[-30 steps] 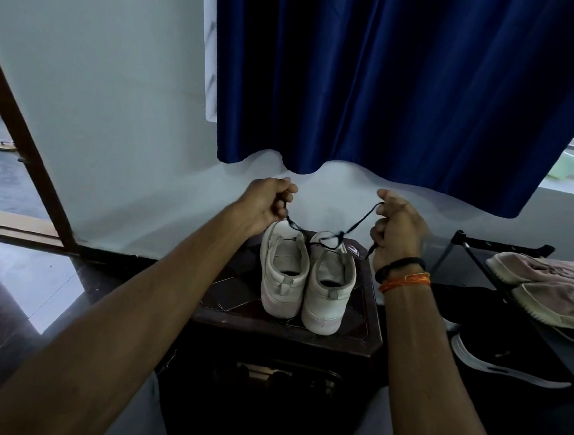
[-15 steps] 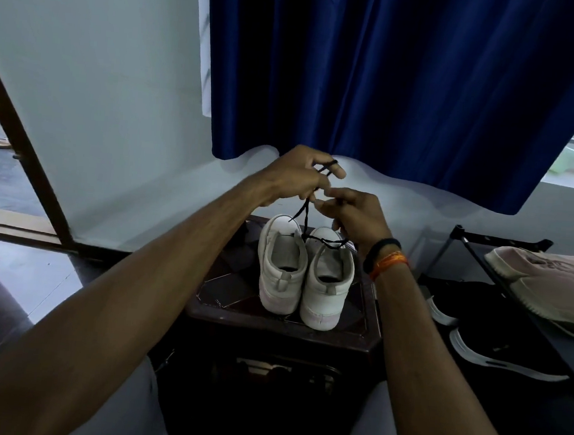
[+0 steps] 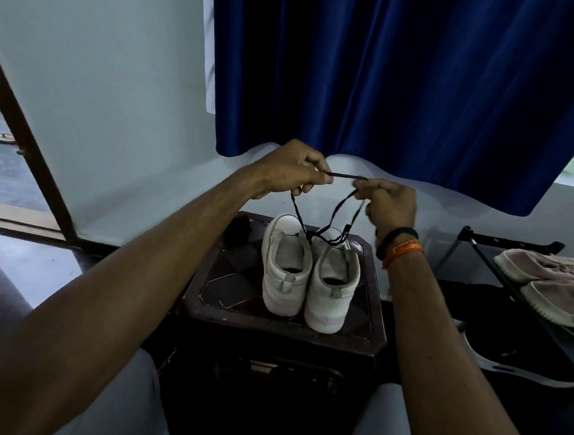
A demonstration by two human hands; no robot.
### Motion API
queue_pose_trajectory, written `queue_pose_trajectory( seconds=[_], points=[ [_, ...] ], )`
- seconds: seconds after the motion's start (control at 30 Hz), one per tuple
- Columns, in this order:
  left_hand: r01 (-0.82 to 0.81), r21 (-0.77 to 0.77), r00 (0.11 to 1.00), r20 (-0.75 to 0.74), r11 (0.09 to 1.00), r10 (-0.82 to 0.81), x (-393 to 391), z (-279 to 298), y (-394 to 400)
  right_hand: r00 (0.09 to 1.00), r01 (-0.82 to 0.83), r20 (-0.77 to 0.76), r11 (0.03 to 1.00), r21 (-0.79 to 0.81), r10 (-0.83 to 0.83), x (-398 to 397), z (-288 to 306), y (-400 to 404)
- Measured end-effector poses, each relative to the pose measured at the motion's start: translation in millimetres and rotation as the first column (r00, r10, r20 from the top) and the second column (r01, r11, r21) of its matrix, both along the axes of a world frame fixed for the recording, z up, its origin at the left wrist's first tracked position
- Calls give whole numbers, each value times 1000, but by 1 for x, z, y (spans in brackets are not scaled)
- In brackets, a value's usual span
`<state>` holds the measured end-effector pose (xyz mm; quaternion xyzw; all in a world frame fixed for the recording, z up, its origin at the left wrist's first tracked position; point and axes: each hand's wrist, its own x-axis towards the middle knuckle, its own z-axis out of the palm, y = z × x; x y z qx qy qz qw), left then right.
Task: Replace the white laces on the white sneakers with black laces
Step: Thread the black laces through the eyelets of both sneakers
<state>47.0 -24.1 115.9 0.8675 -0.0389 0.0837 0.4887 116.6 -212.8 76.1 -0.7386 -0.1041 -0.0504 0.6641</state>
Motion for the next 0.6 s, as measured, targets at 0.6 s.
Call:
queue_pose_trajectory(
  seconds=[0.6],
  points=[
    [-137,258,962,-196,956,191,25,-47,15,985,-140,106,989,54,134,16,12,-10]
  ],
)
